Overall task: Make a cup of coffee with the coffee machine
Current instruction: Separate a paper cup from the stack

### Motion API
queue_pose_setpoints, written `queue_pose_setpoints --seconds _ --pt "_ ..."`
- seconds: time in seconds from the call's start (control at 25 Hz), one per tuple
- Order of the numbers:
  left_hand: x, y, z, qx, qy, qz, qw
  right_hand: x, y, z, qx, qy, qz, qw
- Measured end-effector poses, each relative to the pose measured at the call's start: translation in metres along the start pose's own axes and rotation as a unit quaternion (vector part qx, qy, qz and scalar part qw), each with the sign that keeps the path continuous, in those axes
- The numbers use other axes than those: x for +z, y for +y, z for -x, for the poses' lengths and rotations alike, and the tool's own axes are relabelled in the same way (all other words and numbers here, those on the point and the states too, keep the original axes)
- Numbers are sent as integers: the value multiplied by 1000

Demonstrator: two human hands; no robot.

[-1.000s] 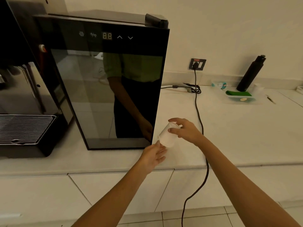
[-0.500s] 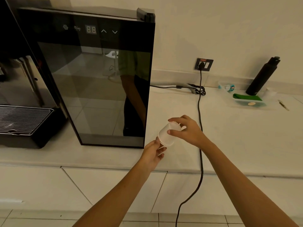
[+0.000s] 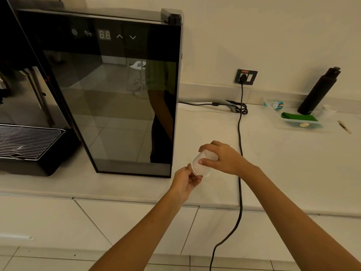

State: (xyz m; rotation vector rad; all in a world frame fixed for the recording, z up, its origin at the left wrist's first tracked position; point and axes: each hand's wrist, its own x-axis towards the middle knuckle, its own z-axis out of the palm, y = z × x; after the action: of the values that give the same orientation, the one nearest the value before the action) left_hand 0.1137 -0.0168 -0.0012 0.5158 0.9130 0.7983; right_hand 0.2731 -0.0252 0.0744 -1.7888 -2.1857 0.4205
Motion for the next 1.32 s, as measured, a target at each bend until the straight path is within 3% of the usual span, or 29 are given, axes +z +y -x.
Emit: queue_pose_setpoints --seconds 0.2,0.36,0.52,0.64,0.88,1.04,1.12,1.16,1.24,1.32 --pt "3 2 -6 13 14 -79 997 -4 -1 -2 -18 -32 47 998" --pt "9 6 -9 25 23 -91 995 -4 -5 -2 -16 -9 58 998" --pt "6 11 -11 17 19 -51 998 -7 -3 -3 2 56 -7 998" --pt "3 11 -11 15 13 -10 1000 -6 2 -3 -6 97 4 995" --pt "2 7 -18 42 45 -63 996 -5 -1 -3 20 59 -70 996" --pt "-11 1 -21 14 83 -66 994 -31 4 -5 53 104 -126 985" --pt "-13 -3 -21 1 77 -35 996 -37 10 -4 99 181 -209 956" --pt "-13 -4 -20 -4 70 -20 997 -35 12 -3 134 210 -288 924" --pt "-12 -4 -19 -6 49 -3 999 -20 13 -2 209 201 -470 834" --pt "-9 -3 -17 -5 26 3 1000 3 11 0 267 155 -581 753"
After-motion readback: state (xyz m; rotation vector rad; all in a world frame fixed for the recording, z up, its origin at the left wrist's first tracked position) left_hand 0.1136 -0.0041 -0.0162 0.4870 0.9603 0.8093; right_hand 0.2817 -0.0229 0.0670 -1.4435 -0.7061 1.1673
